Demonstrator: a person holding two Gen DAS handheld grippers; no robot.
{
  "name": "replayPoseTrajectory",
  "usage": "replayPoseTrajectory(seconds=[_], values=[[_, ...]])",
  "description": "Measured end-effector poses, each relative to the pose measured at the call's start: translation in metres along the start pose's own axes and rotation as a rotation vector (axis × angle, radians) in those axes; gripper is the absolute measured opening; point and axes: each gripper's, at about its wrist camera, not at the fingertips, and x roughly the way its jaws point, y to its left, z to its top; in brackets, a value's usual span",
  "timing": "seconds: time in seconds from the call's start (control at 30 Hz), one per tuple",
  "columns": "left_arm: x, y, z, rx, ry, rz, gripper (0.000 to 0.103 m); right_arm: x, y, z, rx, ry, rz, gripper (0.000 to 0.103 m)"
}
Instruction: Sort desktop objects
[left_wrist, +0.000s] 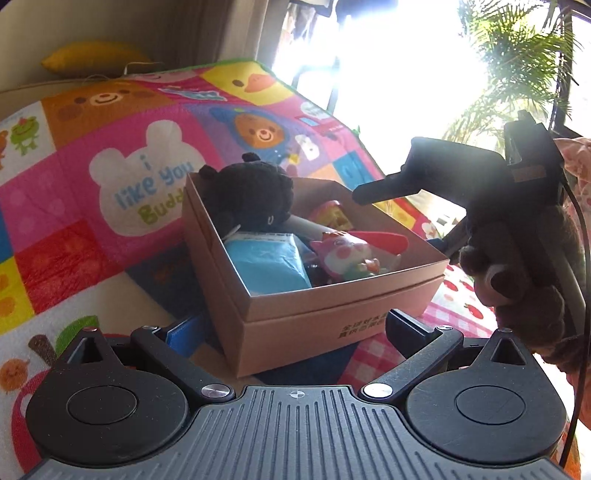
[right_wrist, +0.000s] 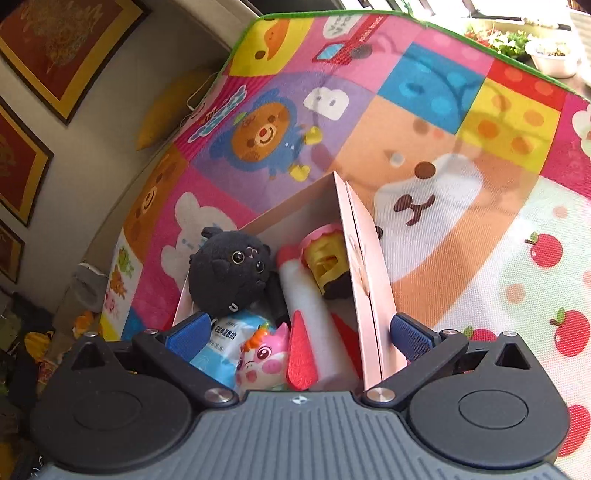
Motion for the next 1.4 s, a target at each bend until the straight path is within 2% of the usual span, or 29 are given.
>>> replayPoseTrajectory(seconds=[0.13, 0.2, 0.4, 0.6, 0.7, 0.83, 0.97, 1.13, 1.4], values=[[-0.001, 0.01, 0.002, 0.009, -0.002, -0.003, 0.103, 0.007, 0.015, -0.005, -0.067, 0.002, -0.012, 0.103], [-0.005, 0.017, 0.003, 0.01, -0.007, 0.044, 0.103, 0.013, 0.022, -0.006, -0.069, 0.023, 0.013, 0.103], [-0.028, 0.053, 0.001, -0.035, -0.032, 0.122, 0.103, 0.043, 0.063, -0.016, -0.112, 0.068, 0.064, 0.103], [-0.044, 0.062, -0.008, -0.057, -0.001, 0.21, 0.103, 0.056, 0.092, -0.026, -0.104, 0.074, 0.075, 0.103], [-0.059, 0.053, -0.018, -0.051, -0.018, 0.28, 0.103, 0.036, 0.095, -0.038, -0.131, 0.019, 0.013, 0.103], [-0.067, 0.043, -0.028, -0.069, -0.001, 0.316, 0.103, -0.004, 0.086, -0.073, -0.178, -0.076, -0.159, 0.103], [-0.06, 0.039, -0.033, -0.081, 0.025, 0.398, 0.103, -0.025, 0.088, -0.12, -0.252, -0.062, -0.239, 0.103], [-0.046, 0.038, -0.033, -0.085, 0.097, 0.512, 0.103, -0.022, 0.105, -0.165, -0.401, -0.039, -0.326, 0.103], [-0.042, 0.036, -0.033, -0.099, 0.107, 0.542, 0.103, -0.002, 0.112, -0.166, -0.464, -0.044, -0.426, 0.103]])
